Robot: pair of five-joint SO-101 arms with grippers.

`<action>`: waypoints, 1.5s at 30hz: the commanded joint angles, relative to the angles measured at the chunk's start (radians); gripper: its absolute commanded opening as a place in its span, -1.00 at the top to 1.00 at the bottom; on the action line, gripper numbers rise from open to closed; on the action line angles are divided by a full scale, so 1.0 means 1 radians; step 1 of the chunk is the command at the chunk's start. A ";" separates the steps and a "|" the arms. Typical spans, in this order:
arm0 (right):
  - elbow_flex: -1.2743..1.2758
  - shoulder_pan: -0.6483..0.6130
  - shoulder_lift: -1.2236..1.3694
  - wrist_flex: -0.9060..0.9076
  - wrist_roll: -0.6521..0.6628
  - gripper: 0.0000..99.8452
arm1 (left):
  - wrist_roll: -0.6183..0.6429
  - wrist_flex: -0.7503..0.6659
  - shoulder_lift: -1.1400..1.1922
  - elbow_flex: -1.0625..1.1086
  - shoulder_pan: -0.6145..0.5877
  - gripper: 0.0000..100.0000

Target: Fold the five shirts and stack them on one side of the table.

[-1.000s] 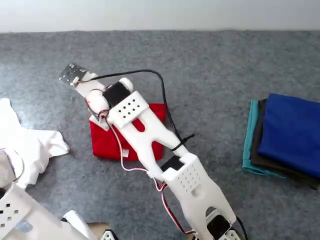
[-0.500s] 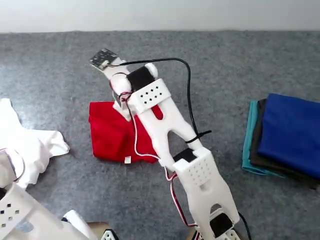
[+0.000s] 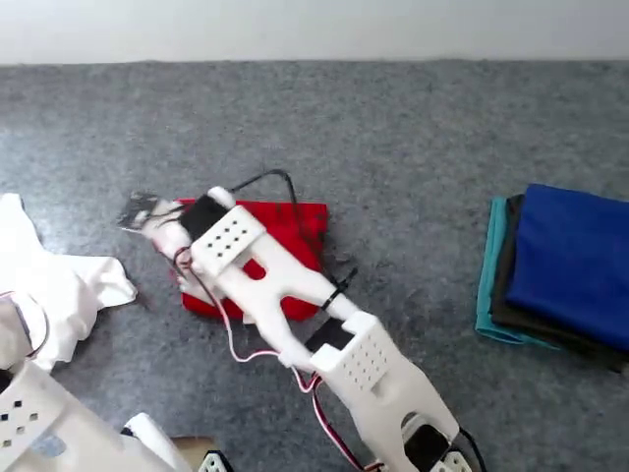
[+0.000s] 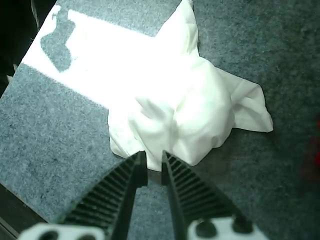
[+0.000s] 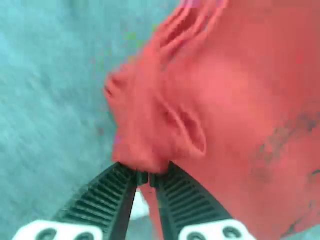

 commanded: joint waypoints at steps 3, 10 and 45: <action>-0.305 0.041 -0.010 0.084 0.008 0.98 | 0.006 -0.015 -0.012 -0.008 -0.003 0.88; -0.215 0.200 -0.047 0.157 0.005 0.98 | 0.008 -0.015 -0.012 -0.007 -0.003 0.88; -0.114 0.246 -0.077 0.033 -0.083 0.98 | 0.008 -0.031 -0.006 -0.005 0.002 0.88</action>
